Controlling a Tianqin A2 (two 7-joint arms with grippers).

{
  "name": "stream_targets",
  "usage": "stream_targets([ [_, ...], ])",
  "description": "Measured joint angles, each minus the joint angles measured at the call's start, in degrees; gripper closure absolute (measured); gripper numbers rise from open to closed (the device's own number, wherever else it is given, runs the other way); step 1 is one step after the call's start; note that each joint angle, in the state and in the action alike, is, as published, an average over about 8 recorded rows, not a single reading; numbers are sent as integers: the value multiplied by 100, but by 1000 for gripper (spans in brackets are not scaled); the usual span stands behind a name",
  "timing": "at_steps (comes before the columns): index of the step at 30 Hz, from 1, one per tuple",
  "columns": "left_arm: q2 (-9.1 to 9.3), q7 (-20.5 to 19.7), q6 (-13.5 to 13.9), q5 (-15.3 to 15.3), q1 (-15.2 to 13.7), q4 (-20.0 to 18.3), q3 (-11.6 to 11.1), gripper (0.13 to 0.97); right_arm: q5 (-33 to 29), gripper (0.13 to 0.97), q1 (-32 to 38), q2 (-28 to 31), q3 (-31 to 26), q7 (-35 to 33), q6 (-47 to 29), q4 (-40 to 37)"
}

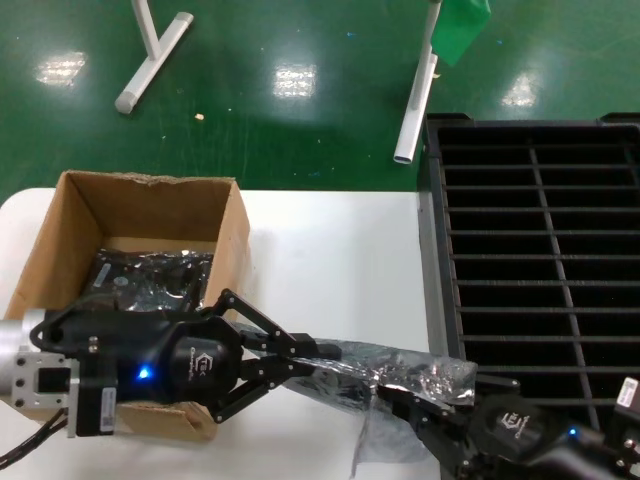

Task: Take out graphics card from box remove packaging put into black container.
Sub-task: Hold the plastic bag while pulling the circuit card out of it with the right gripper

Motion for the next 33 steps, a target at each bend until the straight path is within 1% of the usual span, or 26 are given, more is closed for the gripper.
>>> stream_targets([
  [13, -93, -16, 13, -60, 91, -129, -80, 955, -6, 872, 29, 5, -35, 23, -4, -5],
  [33, -192, 53, 72, -36, 126, -84, -88, 955, 14, 874, 64, 79, -75, 137, -61, -19],
])
